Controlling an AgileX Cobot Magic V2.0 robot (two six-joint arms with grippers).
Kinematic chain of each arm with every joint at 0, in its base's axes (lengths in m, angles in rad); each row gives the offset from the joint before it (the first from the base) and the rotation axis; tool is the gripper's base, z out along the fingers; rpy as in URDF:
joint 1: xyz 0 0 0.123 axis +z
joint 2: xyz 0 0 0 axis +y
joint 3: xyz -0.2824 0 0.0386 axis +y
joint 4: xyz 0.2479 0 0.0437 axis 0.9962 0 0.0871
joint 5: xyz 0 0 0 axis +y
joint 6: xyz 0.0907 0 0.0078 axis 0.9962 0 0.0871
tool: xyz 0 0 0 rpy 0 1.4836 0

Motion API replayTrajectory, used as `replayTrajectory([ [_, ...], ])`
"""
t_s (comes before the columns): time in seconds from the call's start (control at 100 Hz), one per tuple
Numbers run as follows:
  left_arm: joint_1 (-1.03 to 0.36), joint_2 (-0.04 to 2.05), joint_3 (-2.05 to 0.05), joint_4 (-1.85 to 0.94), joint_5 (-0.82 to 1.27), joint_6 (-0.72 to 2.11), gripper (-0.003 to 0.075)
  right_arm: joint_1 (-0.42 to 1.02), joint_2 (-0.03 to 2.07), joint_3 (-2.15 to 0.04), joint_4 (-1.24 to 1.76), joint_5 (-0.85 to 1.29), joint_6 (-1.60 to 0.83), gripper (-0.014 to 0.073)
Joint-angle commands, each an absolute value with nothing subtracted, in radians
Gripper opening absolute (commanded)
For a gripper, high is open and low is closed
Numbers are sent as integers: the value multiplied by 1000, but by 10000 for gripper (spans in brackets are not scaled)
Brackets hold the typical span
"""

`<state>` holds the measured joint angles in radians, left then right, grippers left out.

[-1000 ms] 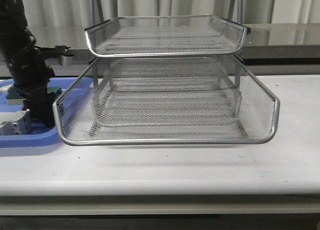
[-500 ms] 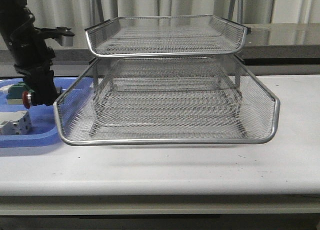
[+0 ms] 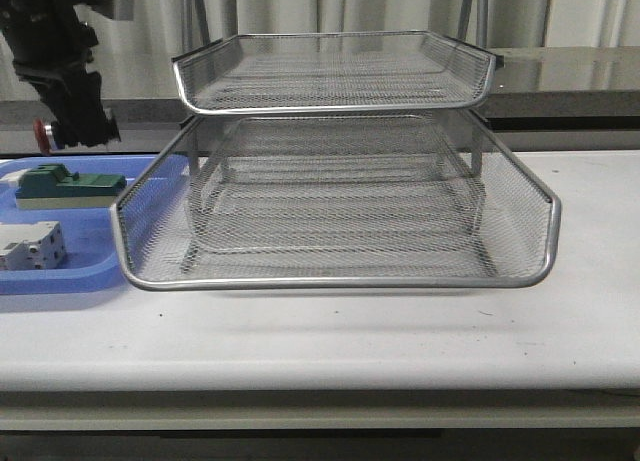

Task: Place button on rack with both arms
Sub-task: 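Grasp the red push button with the left gripper and lift it, then carry the button over the pulled-out tray and lower it in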

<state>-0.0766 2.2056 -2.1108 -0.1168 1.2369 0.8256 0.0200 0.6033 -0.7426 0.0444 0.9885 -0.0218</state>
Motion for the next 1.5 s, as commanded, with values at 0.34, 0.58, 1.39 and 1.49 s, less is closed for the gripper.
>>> replayTrajectory([
  [0.34,-139,1821,-1876,-123,1282,783,43,14,603,-775,37,933,-23,-71],
  [0.58,-263,1647,-1738,-123,1282,750,43,14,603,-775,37,933,-23,-71],
  [1.39,-703,1832,-1716,-127,1113,698,42,14,603,-775,38,933,-23,-71],
  [1.49,-710,1860,-1716,-134,1057,698,43,14,603,-775,38,933,-23,-71],
])
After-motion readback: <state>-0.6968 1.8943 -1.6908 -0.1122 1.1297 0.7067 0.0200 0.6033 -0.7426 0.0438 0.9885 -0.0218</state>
